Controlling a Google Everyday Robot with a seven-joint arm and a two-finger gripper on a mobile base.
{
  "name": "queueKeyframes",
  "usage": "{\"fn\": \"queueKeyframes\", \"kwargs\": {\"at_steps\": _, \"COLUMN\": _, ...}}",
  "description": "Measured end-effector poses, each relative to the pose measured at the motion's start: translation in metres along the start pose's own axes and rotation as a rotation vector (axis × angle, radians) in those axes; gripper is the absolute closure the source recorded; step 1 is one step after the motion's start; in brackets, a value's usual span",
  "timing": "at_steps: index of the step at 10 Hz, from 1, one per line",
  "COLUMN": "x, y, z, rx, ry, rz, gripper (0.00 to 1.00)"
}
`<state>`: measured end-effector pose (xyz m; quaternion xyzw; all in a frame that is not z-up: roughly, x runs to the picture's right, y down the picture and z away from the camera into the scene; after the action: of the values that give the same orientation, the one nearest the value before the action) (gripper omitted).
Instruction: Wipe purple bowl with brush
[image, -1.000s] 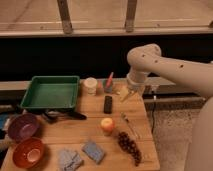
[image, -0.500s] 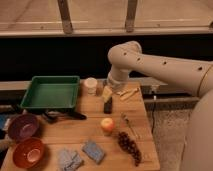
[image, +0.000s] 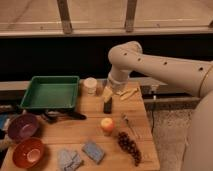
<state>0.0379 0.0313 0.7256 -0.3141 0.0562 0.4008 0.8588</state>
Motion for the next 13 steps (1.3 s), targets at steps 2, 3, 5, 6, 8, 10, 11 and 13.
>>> {"fn": "queueKeyframes", "kwargs": {"at_steps": 2, "x": -0.016, "y": 0.018, "z": 0.006, "rx": -0.020, "ry": -0.021, "rz": -0.132, "gripper": 0.34}}
{"fn": "queueKeyframes", "kwargs": {"at_steps": 3, "x": -0.030, "y": 0.029, "z": 0.010, "rx": -0.035, "ry": -0.029, "rz": -0.203, "gripper": 0.34}}
{"fn": "queueKeyframes", "kwargs": {"at_steps": 5, "x": -0.067, "y": 0.060, "z": 0.025, "rx": -0.072, "ry": -0.033, "rz": -0.370, "gripper": 0.34}}
{"fn": "queueKeyframes", "kwargs": {"at_steps": 6, "x": -0.080, "y": 0.074, "z": 0.032, "rx": -0.089, "ry": -0.027, "rz": -0.429, "gripper": 0.34}}
{"fn": "queueKeyframes", "kwargs": {"at_steps": 8, "x": -0.099, "y": 0.110, "z": 0.050, "rx": -0.132, "ry": 0.002, "rz": -0.552, "gripper": 0.34}}
{"fn": "queueKeyframes", "kwargs": {"at_steps": 10, "x": -0.103, "y": 0.127, "z": 0.054, "rx": -0.138, "ry": 0.017, "rz": -0.578, "gripper": 0.34}}
{"fn": "queueKeyframes", "kwargs": {"at_steps": 11, "x": -0.100, "y": 0.123, "z": 0.054, "rx": -0.135, "ry": 0.023, "rz": -0.572, "gripper": 0.34}}
{"fn": "queueKeyframes", "kwargs": {"at_steps": 13, "x": -0.100, "y": 0.124, "z": 0.054, "rx": -0.136, "ry": 0.025, "rz": -0.573, "gripper": 0.34}}
